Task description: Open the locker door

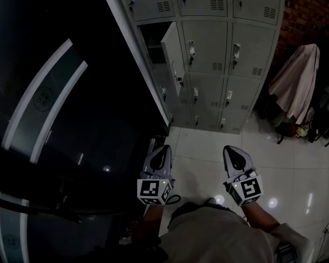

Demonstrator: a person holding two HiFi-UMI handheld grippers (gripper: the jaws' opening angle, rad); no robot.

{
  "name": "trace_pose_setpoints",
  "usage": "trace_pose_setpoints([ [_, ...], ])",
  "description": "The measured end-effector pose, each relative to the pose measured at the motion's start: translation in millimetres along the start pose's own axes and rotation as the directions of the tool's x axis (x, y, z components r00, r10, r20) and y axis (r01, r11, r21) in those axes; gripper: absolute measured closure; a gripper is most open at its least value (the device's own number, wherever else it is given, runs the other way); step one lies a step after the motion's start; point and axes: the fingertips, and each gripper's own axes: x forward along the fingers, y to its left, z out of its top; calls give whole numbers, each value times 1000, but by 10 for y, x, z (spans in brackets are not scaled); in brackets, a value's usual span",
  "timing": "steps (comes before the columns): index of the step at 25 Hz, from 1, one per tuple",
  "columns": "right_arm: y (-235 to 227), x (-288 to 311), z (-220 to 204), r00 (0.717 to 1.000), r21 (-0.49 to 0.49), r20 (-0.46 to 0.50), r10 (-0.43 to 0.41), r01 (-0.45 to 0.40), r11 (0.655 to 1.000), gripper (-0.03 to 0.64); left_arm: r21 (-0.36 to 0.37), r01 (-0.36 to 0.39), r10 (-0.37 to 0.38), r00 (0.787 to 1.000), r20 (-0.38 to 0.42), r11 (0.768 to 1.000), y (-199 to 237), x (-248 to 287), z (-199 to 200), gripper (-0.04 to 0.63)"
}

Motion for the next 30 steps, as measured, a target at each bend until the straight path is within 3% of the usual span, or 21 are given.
trace_pose_setpoints([
  [2,95,-36,-4,1000,10,-26,-9,9,1000,617,0,8,-8,1000,1,1000,-16,-73,30,537],
  [5,221,2,80,999,-23,46,-9,10,1000,617,2,30,-30,1000,4,1000,-1,-169,47,537],
  [8,437,-55,-99,995,-23,-98,-22,20,1000,617,0,38,-38,999,10,999,45,-317,-20,537],
  [10,544,-67,-129,992,-32,-122,-34,30,999,617,-10,40,-40,999,8,999,82,-415,-42,537],
  [19,765,-17,-7,993,-37,-112,-37,33,999,617,-1,33,-33,999,16,999,121,-621,45,537],
  [22,715,22,151,999,-58,-45,-17,15,998,617,-16,24,-23,999,35,1000,92,-602,142,537],
  [26,570,-84,219,994,-23,-100,-34,32,999,617,-34,34,-33,998,45,999,-65,-505,204,537],
  [30,467,-127,350,999,-49,6,-33,33,998,617,-32,59,-58,997,45,998,-196,-420,232,537],
])
